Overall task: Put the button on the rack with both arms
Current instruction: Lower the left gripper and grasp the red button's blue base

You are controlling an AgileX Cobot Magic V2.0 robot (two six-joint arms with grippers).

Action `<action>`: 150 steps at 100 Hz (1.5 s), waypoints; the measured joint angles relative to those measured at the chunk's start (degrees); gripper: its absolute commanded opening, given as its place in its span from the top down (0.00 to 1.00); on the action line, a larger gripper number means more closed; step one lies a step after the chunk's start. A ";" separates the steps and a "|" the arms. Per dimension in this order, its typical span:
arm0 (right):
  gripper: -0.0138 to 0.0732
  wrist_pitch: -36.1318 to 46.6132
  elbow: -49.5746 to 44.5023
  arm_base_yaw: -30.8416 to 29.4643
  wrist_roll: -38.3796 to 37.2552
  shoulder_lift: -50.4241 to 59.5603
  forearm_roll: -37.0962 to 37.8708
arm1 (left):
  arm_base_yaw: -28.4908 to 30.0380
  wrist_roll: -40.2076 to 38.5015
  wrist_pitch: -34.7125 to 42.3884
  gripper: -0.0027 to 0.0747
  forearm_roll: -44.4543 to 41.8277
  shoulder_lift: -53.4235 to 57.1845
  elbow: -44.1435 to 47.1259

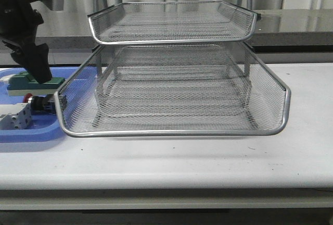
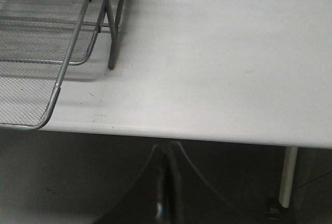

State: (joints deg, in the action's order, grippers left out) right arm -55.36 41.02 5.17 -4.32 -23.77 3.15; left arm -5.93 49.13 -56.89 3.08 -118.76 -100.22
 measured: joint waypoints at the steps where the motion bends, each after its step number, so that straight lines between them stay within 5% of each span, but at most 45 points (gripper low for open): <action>1: 0.92 0.00 0.00 0.00 0.00 0.00 0.00 | 0.00 0.14 0.00 0.17 0.11 -0.17 -0.17; 126: 0.92 0.00 0.00 0.00 -0.03 0.00 0.00 | 0.00 7.06 2.08 0.17 3.46 -10.19 -2.18; 137: 0.92 0.00 0.00 0.00 -0.03 0.00 0.00 | 0.00 7.06 2.08 0.28 3.49 -10.19 -2.18; 150: 0.92 0.00 0.00 0.00 -0.03 0.00 0.00 | 0.00 7.06 2.41 0.55 3.49 -10.19 -2.18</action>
State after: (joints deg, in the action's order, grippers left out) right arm -55.36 41.02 5.17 -4.36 -23.77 3.15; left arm -5.93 56.19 -54.48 6.58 -128.96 -102.40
